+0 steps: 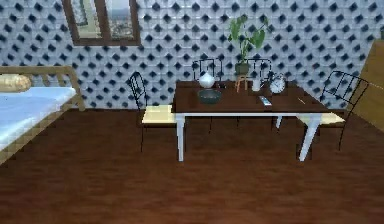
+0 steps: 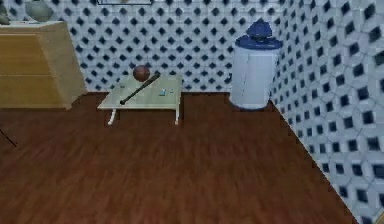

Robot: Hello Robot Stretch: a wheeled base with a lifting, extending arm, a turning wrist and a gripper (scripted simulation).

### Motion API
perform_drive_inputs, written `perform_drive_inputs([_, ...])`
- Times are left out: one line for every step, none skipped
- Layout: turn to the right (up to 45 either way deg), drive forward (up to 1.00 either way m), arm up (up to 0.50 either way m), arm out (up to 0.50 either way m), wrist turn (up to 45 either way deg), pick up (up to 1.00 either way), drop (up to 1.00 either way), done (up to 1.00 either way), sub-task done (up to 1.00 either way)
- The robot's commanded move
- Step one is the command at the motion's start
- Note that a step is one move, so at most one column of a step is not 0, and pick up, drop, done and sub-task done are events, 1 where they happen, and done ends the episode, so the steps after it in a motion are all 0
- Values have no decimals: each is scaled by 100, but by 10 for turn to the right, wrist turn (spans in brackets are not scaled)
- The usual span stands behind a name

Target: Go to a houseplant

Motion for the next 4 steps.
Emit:
perform_drive_inputs([0,20,0,0,0,0,0,0,0])
perform_drive_inputs([120,0,0,0,0,0,0,0,0])
perform_drive_inputs([0,85,0,0,0,0,0,0,0])
perform_drive_inputs([0,0,0,0,0,0,0,100,0])
